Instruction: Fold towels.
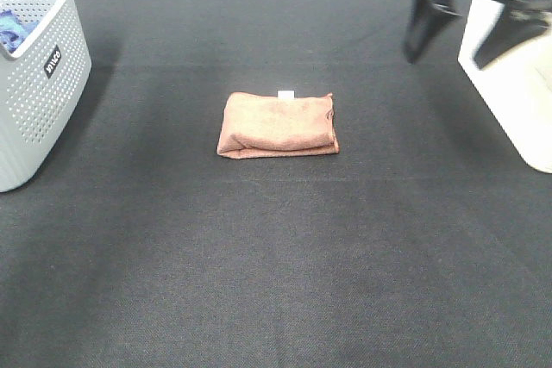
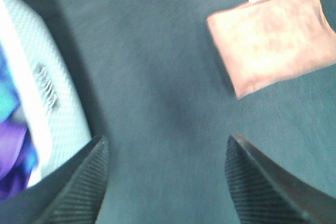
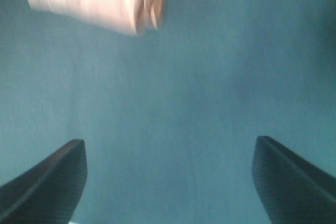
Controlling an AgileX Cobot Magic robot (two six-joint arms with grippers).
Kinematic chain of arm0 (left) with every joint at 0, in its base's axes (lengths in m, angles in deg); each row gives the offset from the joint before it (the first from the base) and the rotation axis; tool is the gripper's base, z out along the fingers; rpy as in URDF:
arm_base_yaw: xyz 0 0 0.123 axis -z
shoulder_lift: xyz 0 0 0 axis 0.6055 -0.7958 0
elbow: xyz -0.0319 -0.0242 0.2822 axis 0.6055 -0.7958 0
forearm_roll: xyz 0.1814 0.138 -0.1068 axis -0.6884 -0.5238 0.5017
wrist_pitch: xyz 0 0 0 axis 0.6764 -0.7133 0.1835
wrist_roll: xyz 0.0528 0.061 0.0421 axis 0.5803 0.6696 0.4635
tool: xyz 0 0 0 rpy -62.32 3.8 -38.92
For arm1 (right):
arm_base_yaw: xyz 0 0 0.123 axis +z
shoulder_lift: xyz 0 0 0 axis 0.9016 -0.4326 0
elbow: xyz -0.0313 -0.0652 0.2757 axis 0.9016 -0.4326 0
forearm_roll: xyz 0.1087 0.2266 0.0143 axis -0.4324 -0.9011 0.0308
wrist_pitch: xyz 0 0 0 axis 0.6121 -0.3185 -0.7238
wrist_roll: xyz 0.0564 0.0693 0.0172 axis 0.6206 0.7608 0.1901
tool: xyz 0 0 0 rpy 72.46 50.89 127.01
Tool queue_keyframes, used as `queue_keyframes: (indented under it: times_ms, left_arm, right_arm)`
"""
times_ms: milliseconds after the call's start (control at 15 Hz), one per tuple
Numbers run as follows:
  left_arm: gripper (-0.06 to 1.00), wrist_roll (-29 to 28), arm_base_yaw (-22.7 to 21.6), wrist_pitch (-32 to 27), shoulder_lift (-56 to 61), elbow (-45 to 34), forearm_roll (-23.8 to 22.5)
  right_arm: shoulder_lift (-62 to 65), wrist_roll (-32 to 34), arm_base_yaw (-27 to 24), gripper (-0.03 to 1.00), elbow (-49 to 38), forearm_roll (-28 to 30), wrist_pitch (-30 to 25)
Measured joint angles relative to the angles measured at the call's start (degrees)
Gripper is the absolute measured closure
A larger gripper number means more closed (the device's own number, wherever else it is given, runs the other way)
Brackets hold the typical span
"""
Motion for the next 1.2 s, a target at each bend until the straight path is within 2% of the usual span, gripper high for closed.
queue_keyframes:
  times_ms: [200,467,533,733,800,1000,1200]
  left_arm:
    - [0.33,-2.8,0.6,-0.1,10.9,-14.2,-1.6]
    - [0.33,-4.4,0.6,-0.1,27.0,-33.6,-1.8]
    - [0.33,-4.5,0.6,0.7,34.0,-41.8,-1.6]
    - [0.33,-4.5,0.6,3.9,48.6,-56.6,-1.4]
    - [0.33,-4.5,0.6,3.9,48.6,-56.6,-1.4]
    - [0.33,-4.5,0.6,4.2,65.9,-70.6,-0.7]
    - [0.33,-1.4,0.6,4.2,77.8,-76.4,1.4]
  right_arm:
    - [12.0,0.0,0.0,0.16,-10.4,0.3,0.1]
    - [30.2,0.0,0.0,0.16,-25.8,1.1,3.8]
    - [37.2,0.0,0.0,0.16,-31.3,2.1,4.5]
    - [50.6,0.0,0.0,0.16,-40.7,2.5,4.5]
    - [50.6,0.0,0.0,0.16,-40.7,2.5,4.5]
    - [65.1,0.0,0.0,0.16,-47.2,2.5,3.3]
    - [74.2,-1.7,0.0,0.16,-50.5,2.9,3.3]
